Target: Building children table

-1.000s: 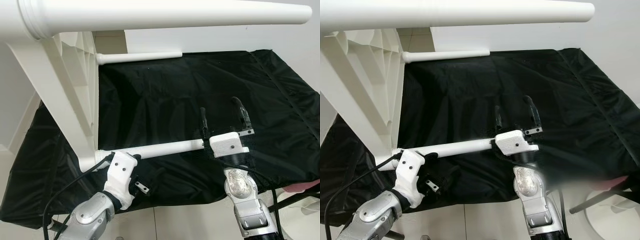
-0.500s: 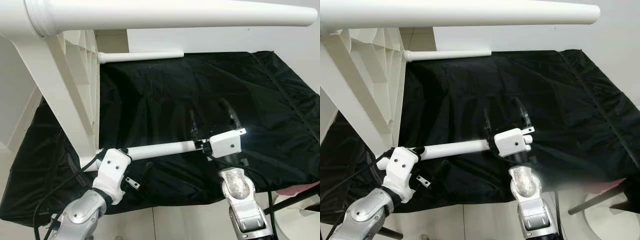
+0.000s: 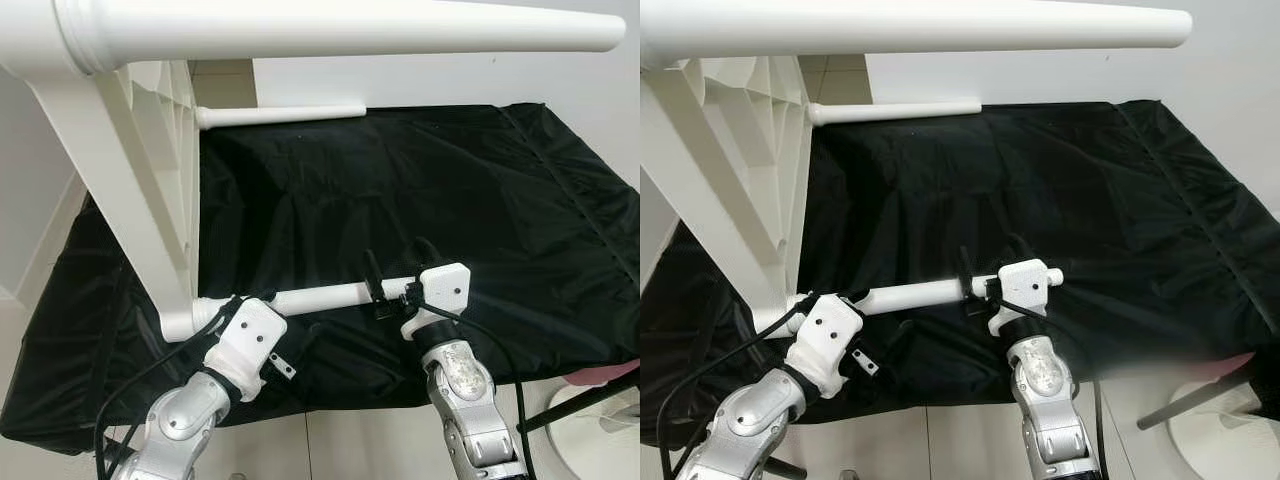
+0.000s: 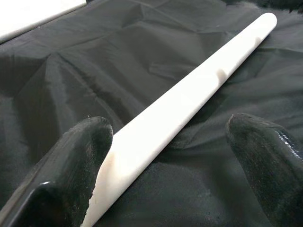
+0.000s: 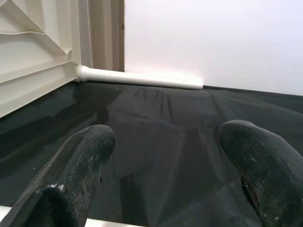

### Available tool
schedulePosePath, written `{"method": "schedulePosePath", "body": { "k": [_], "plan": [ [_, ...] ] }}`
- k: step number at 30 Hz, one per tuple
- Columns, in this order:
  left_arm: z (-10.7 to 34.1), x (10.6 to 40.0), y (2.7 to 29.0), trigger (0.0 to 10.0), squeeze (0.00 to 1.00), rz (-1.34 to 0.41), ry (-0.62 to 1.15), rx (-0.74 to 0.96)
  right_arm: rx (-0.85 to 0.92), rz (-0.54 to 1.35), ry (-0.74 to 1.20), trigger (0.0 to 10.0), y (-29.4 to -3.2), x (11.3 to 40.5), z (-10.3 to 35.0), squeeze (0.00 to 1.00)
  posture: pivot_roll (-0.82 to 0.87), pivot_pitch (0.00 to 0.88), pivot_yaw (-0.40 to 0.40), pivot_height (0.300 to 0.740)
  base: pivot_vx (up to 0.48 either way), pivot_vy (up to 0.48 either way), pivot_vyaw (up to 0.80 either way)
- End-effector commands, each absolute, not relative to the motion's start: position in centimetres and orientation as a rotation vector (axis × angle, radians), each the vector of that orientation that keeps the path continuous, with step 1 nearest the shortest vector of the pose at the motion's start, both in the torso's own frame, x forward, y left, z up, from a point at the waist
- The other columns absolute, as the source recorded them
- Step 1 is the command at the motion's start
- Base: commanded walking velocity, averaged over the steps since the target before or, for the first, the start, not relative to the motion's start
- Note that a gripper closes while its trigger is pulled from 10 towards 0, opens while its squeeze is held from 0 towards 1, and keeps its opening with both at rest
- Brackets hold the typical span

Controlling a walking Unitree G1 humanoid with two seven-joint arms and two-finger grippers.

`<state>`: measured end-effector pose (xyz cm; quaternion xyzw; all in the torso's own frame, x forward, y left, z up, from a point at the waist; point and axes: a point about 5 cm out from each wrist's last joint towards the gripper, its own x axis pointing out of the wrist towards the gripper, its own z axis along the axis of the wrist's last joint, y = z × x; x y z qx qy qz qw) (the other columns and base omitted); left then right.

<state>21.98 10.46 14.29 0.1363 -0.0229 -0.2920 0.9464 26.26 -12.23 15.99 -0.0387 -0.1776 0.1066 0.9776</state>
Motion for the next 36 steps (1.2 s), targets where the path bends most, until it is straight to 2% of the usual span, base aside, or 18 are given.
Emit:
{"method": "schedulePosePath", "body": {
  "k": [1,3,7,11,16,27,33,36],
  "plan": [
    [14.1,22.2,11.1,10.0,0.0,-0.487,-0.055,0.287,-0.09,0.236,-0.379,10.0,-11.9,26.3,16.5,0.0,0.02,0.08,0.029,0.74,0.0,0.0,0.0],
    [14.1,22.2,11.1,10.0,0.0,-0.488,-0.057,0.29,-0.105,0.239,-0.397,10.0,-12.0,26.2,16.7,0.0,0.02,0.08,0.029,0.74,0.0,0.0,0.0],
    [14.0,22.1,11.1,10.0,0.0,-0.506,-0.061,0.259,-0.406,0.131,-0.698,10.0,-12.3,25.4,21.1,0.0,0.03,0.076,0.028,0.74,0.0,0.0,0.0],
    [13.9,21.8,11.0,10.0,0.0,-0.533,-0.061,0.219,-0.48,0.082,-0.806,10.0,-12.3,25.5,23.2,0.0,0.03,0.074,0.025,0.74,0.0,0.0,0.0],
    [13.5,21.7,10.7,10.0,0.0,-0.555,-0.052,0.245,-0.734,0.128,-1.038,10.0,-10.8,25.8,26.5,0.0,0.03,0.071,0.025,0.74,0.0,0.0,0.0],
    [13.1,22.3,10.7,10.0,0.0,-0.547,-0.054,0.265,-0.943,0.082,-1.214,10.0,-9.8,27.1,26.5,0.0,0.03,0.056,0.012,0.74,0.0,0.0,0.0],
    [13.0,22.3,10.8,10.0,0.0,-0.536,-0.056,0.269,-0.963,0.034,-1.245,10.0,-9.9,27.4,26.7,0.0,0.04,0.051,0.009,0.74,0.0,0.0,0.0],
    [12.9,22.6,10.8,10.0,0.0,-0.528,-0.059,0.273,-0.968,-0.057,-1.307,10.0,-10.0,27.8,27.6,0.0,0.04,0.048,0.01,0.74,0.0,0.0,0.0]
  ]
}}
